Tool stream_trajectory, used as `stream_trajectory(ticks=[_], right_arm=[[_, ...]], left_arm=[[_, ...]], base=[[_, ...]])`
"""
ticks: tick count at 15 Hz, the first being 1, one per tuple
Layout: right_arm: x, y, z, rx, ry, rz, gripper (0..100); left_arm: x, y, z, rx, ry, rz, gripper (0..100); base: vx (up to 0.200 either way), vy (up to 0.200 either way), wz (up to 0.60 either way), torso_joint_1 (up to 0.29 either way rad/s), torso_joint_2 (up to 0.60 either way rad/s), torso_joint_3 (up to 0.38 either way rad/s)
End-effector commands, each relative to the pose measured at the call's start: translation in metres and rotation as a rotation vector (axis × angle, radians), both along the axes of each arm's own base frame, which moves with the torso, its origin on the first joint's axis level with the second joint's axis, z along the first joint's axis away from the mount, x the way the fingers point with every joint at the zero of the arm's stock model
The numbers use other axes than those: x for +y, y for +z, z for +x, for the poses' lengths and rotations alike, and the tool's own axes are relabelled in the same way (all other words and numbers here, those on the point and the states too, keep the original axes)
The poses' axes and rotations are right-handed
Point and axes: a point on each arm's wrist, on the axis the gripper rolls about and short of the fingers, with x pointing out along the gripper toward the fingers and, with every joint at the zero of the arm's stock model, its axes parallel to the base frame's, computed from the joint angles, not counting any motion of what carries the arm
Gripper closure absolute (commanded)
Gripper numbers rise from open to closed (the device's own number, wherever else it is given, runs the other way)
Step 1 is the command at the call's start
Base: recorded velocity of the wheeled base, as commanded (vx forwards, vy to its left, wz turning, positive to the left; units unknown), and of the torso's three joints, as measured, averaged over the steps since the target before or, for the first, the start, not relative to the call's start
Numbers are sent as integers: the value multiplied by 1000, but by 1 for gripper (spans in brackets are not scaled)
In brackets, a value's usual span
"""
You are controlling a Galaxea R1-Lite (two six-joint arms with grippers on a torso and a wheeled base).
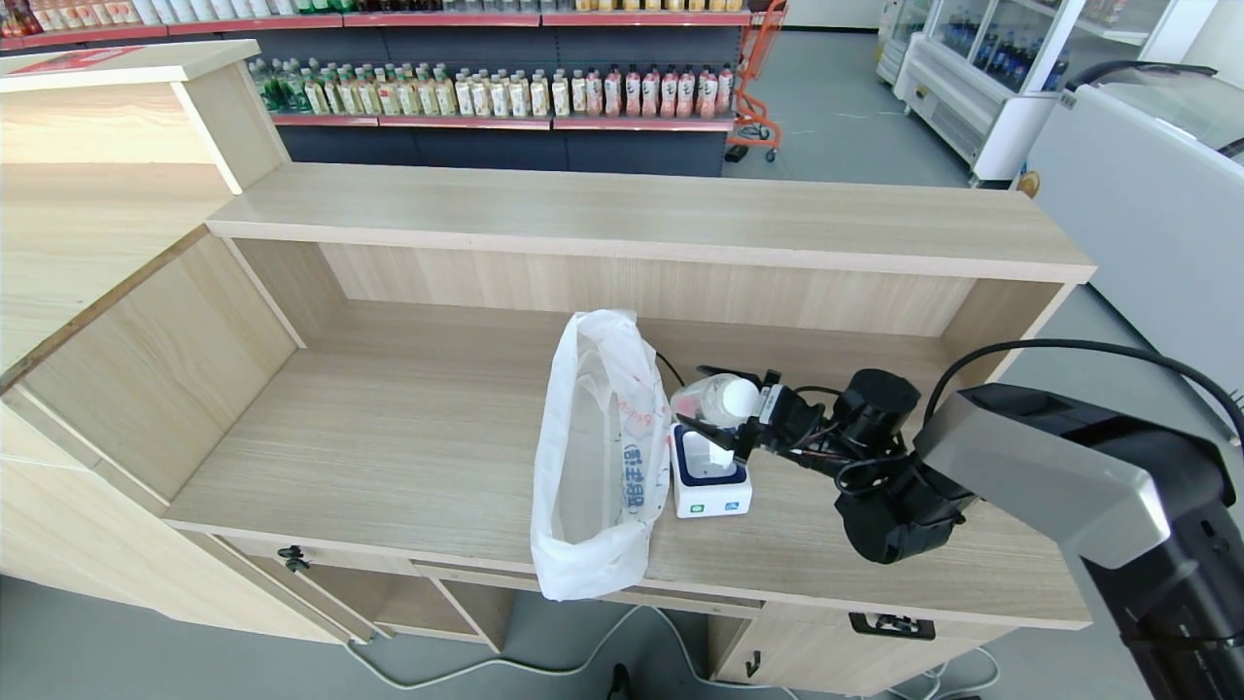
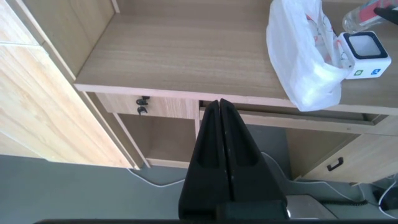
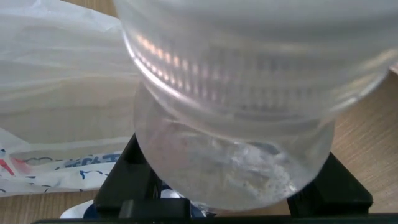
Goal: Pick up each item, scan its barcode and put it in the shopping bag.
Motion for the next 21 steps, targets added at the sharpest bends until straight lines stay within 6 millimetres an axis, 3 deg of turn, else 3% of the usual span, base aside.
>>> stream_trajectory(ticks=[1, 4, 7, 9, 10, 11, 12, 14, 21], right_arm=[[-1, 6, -4, -5, 0, 1, 100], [-8, 25, -8, -24, -10, 16, 100], [-22, 105, -49, 33, -60, 175, 100], [-35, 151, -76, 133, -235, 439, 100], [-35, 151, -76, 133, -235, 439, 100], [-54, 150, -86, 305, -470, 534, 100], [-60, 142, -91, 440, -548, 607, 100], [-63, 134, -99, 567, -589, 633, 100], [-64, 128, -111, 638, -611, 607, 100]], left_arm=[[0, 0, 0, 0, 0, 0, 100], [0, 0, 0, -1, 0, 0, 100], [0, 0, 0, -1, 0, 0, 100], [0, 0, 0, 0, 0, 0, 100], [0, 0, 0, 0, 0, 0, 100], [0, 0, 0, -1, 1, 0, 100], [0, 0, 0, 2, 0, 0, 100], [0, 0, 0, 0, 1, 0, 100], [0, 0, 0, 0, 0, 0, 100]], base=[[0, 0, 0, 0, 0, 0], [0, 0, 0, 0, 0, 0], [0, 0, 0, 0, 0, 0], [0, 0, 0, 0, 0, 0], [0, 0, 0, 0, 0, 0], [0, 0, 0, 0, 0, 0], [0, 0, 0, 0, 0, 0], [0, 0, 0, 0, 0, 0], [0, 0, 0, 0, 0, 0]])
